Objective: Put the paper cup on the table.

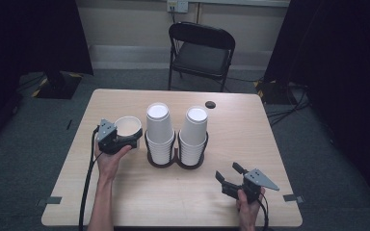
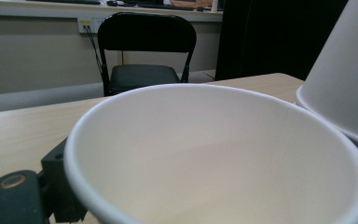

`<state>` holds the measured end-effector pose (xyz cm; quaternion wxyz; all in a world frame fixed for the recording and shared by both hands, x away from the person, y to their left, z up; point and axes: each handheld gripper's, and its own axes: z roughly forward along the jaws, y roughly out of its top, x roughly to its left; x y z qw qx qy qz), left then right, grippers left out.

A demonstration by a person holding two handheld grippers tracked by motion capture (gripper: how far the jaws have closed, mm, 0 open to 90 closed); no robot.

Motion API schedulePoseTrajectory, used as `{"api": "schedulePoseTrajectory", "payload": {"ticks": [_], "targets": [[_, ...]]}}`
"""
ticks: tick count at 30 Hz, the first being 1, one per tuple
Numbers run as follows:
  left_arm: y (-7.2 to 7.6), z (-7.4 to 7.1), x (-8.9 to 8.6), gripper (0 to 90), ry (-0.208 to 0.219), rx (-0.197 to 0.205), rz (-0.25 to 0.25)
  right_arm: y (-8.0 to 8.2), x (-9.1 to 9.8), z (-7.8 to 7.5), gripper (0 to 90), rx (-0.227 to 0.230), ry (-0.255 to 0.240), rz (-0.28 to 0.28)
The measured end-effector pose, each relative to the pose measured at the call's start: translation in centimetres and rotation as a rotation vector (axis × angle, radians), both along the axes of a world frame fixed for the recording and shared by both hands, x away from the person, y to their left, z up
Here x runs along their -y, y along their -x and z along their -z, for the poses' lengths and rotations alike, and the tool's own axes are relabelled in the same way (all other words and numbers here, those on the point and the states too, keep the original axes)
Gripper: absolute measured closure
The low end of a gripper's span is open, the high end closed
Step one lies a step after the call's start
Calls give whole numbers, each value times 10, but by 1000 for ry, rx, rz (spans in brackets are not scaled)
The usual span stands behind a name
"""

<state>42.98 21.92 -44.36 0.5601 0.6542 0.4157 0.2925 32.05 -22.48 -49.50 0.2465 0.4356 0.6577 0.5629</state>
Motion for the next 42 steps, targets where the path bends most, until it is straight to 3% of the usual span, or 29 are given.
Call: {"api": "schedulePoseTrajectory", "payload": {"ticks": [7, 14, 17, 21, 25, 33, 34, 35, 38, 41, 42], "targets": [[-6, 10, 1, 85, -62, -5, 5, -2, 1, 0, 182, -8, 1, -22], [-10, 22, -2, 83, -85, -42, -3, -2, 0, 0, 185, -9, 10, -34], [-11, 28, -3, 82, -96, -44, -8, -2, 0, 0, 186, -12, 9, -36], [-9, 33, -7, 87, -77, -43, -22, -3, 0, 0, 188, -19, 4, -42], [-7, 34, -6, 92, -101, -54, -30, -3, 0, 0, 189, -19, 4, -44], [-8, 39, -3, 118, -142, -103, -37, -2, -1, 0, 189, -21, 9, -44], [-8, 38, -3, 120, -173, -108, -33, -2, -1, 0, 189, -20, 9, -44], [-8, 38, -2, 121, -178, -107, -38, -2, -1, 0, 189, -23, 9, -45], [-8, 41, -4, 131, -173, -140, -31, -2, -1, 0, 189, -24, 8, -45], [-5, 41, -3, 145, -224, -170, -39, -2, -1, 0, 189, -25, 7, -46], [-3, 41, -3, 147, -219, -173, -43, -2, -1, 0, 189, -27, 6, -48]]}}
